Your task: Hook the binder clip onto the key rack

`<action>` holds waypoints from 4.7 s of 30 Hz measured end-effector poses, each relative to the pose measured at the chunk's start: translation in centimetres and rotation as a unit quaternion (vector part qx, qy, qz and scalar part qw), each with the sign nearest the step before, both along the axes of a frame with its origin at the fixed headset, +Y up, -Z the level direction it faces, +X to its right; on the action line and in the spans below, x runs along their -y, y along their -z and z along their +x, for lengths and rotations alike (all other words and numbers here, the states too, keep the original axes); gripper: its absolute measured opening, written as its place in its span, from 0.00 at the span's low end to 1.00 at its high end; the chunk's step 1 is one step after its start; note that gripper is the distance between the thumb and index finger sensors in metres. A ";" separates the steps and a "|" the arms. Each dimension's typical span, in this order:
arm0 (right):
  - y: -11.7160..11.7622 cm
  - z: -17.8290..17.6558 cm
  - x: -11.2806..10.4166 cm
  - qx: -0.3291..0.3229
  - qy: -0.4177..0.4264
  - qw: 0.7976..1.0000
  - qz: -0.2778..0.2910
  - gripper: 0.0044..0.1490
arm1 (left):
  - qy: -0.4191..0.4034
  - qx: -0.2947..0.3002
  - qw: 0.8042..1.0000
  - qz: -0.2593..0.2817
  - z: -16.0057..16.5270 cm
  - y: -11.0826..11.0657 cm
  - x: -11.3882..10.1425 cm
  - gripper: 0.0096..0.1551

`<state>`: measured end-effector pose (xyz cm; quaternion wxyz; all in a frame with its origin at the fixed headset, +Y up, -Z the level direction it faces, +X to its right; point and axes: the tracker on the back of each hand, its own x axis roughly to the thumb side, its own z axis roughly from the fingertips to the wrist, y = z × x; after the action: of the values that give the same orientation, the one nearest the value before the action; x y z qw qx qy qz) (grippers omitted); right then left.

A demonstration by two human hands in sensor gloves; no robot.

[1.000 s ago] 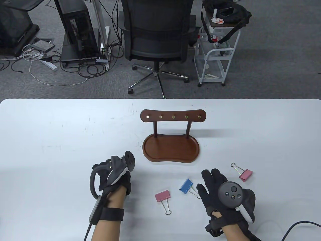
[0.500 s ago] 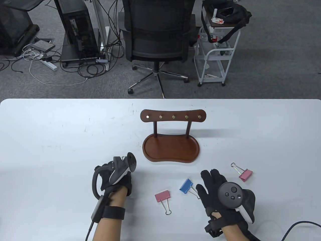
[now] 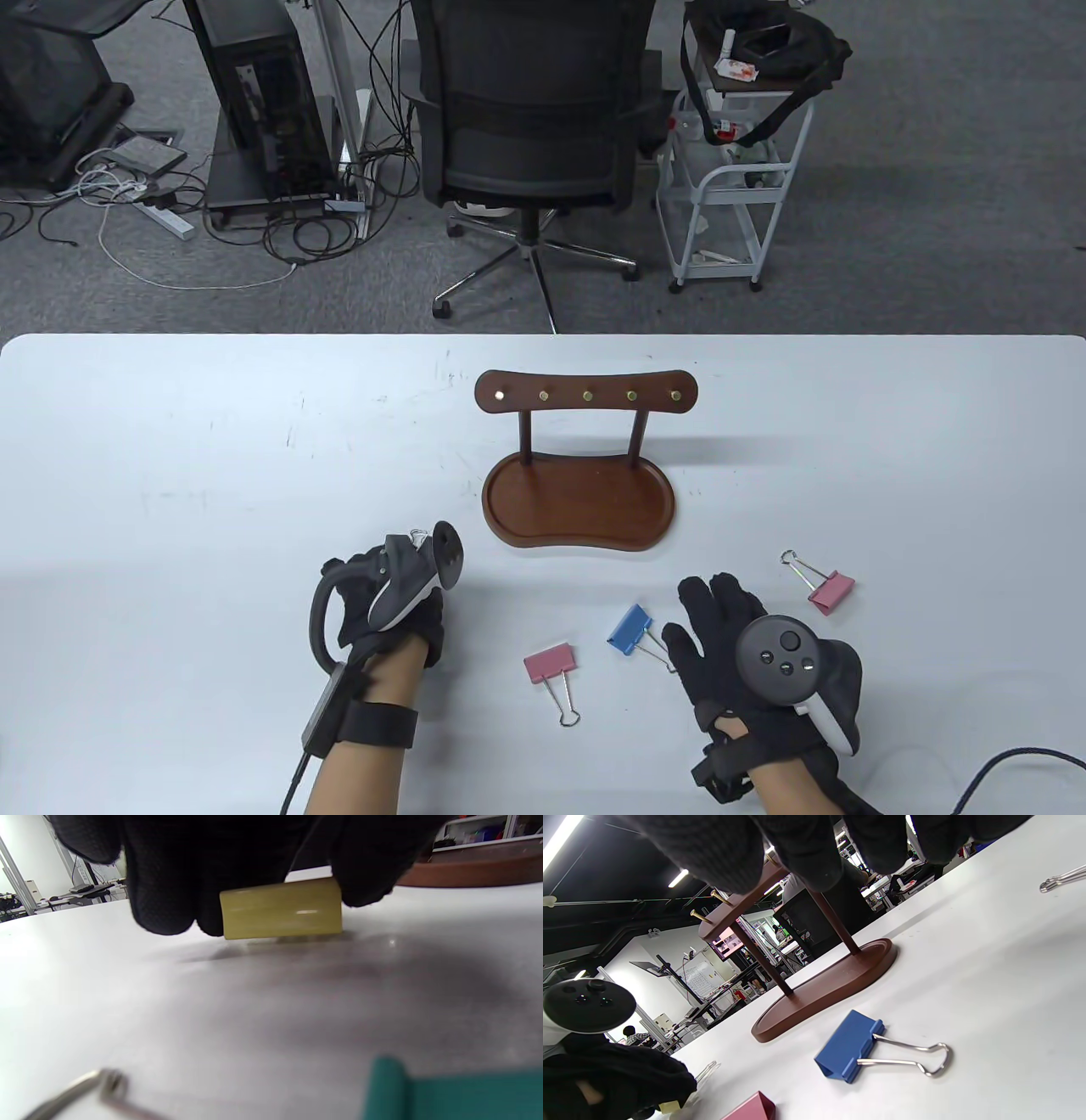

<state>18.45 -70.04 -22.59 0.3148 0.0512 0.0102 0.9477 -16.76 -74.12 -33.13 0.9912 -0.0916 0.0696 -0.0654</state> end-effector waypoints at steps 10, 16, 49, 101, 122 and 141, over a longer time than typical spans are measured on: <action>0.0 0.0 0.0 0.000 0.003 1.000 0.000 0.45 | -0.023 0.048 0.994 0.093 1.6 -1.9 -3.9 0.46; -0.1 0.0 0.0 0.002 0.007 1.000 0.003 0.44 | -0.038 0.071 0.988 0.134 2.8 -3.0 -6.6 0.46; 0.0 -0.1 0.0 -0.005 0.017 1.000 -0.008 0.45 | -0.116 0.028 0.976 0.182 5.9 2.8 -13.2 0.46; -0.1 -0.6 0.1 -0.013 0.017 1.000 -0.007 0.45 | -0.046 0.028 0.989 0.136 7.4 5.6 -9.0 0.50; -0.1 -0.6 0.1 -0.012 0.019 1.000 -0.008 0.45 | -0.084 0.162 0.969 0.165 3.3 -0.7 -13.1 0.44; -0.3 -0.3 -0.1 -0.013 0.031 0.999 0.000 0.45 | -0.113 0.273 0.948 0.117 -3.6 -8.6 -9.6 0.44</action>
<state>18.11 -69.92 -22.29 0.3437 0.0632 0.0130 0.9369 -20.40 -64.49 -24.51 0.9769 0.0389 -0.2073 0.0333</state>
